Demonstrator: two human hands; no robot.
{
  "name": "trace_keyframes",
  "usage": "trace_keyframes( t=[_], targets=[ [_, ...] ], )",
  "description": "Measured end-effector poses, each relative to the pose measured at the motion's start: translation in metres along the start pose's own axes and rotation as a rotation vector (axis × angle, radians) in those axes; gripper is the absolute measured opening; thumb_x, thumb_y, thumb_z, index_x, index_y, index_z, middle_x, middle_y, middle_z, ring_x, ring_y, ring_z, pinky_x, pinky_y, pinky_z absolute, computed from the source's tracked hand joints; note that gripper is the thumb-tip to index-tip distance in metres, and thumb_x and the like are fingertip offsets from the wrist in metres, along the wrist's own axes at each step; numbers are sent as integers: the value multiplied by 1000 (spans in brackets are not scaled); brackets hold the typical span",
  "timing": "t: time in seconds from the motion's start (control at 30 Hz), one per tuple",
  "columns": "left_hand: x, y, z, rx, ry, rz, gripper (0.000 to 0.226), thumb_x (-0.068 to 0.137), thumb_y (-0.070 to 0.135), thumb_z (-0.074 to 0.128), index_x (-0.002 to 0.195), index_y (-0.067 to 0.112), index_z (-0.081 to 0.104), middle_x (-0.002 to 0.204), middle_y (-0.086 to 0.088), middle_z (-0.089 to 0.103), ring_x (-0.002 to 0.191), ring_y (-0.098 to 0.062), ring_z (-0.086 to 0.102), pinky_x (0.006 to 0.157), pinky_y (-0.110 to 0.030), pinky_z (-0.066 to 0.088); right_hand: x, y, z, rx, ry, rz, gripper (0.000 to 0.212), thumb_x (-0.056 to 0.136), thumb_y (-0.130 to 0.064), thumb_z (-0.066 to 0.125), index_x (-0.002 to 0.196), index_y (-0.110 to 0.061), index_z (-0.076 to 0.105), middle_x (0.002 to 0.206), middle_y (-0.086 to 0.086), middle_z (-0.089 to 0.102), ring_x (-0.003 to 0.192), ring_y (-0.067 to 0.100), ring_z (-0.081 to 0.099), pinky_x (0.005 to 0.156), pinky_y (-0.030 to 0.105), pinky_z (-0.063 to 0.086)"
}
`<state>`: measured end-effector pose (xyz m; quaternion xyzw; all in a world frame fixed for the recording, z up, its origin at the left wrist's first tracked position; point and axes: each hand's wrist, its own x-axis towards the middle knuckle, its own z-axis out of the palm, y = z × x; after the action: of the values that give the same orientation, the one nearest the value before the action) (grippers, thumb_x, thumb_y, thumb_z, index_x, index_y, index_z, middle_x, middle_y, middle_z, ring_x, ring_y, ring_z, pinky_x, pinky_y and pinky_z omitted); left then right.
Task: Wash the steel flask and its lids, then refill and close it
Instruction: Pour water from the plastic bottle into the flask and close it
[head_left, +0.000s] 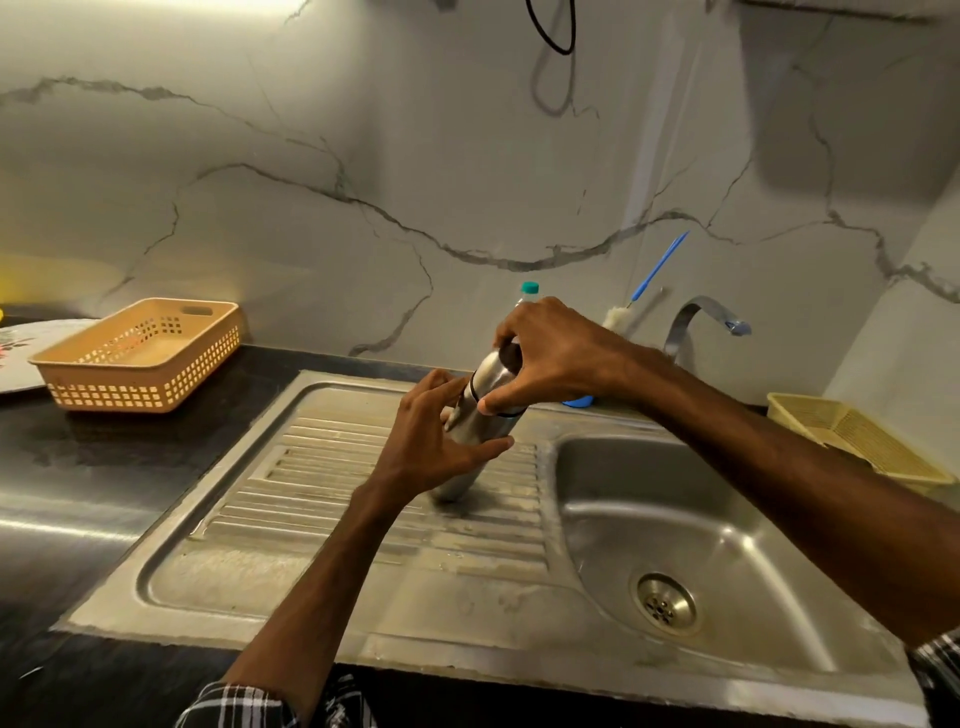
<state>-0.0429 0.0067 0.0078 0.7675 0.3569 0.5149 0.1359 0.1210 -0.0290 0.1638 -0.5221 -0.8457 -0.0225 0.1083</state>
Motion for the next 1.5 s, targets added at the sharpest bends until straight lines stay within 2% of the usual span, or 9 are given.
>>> trace_keyframes(
  t=[0.1,0.2,0.5,0.6,0.73,0.83,0.97,1.2,1.5],
  targets=[
    [1,2,-6,-49,10,6,77,64,63,84,122,16,68,111,4,63,102,-8,60,75,-34,64,-7,7,3,79,-31,-146,69,70,-38,89,129,-20,59,107,-9,63,91,10,62,79,21,54],
    [0,3,-5,-24,17,1,78,64,66,83,124,17,68,110,5,63,101,-8,60,76,-35,63,-11,13,8,116,33,-199,64,68,-33,90,124,-19,62,98,-12,60,82,6,62,68,14,50],
    [-3,1,-3,-11,43,-26,68,64,64,85,114,20,70,103,10,61,96,-7,60,75,-40,63,-1,12,13,188,86,-77,65,62,-43,91,116,-16,67,100,-3,67,88,9,61,69,15,47],
    [-1,-1,-7,4,82,-33,69,64,65,83,114,21,69,102,12,58,95,-3,59,72,-33,63,-6,18,21,433,108,40,69,67,-32,92,126,-12,62,113,0,68,100,10,64,79,15,52],
    [1,-3,-11,-12,111,-26,72,66,60,87,119,16,68,105,8,61,94,-2,60,71,-26,60,-20,52,62,895,-44,214,91,62,-21,94,141,-11,48,128,5,65,112,16,67,96,38,56],
    [1,-3,-12,-16,130,-62,74,66,61,84,122,16,67,109,5,64,96,-5,62,74,-25,59,-24,56,105,829,-111,258,98,61,-24,95,144,-14,45,133,2,62,118,15,62,101,41,53],
    [4,-4,-13,-56,75,-126,70,68,61,85,123,21,65,113,4,67,102,-7,65,81,-27,61,-14,30,143,913,55,233,78,63,-31,94,129,-31,54,127,-11,62,117,7,60,100,36,53],
    [7,-14,-40,-67,-25,-195,50,86,52,75,126,23,69,113,11,72,103,9,64,81,-4,47,18,3,158,869,251,249,66,63,-35,93,120,-19,64,108,-6,71,99,10,68,88,35,58],
    [5,-37,-58,6,276,-265,40,100,44,59,128,17,67,116,6,73,102,1,68,84,-12,54,73,-12,150,846,298,246,74,64,-34,93,127,-11,61,117,4,70,100,14,66,84,22,53]
  ],
)
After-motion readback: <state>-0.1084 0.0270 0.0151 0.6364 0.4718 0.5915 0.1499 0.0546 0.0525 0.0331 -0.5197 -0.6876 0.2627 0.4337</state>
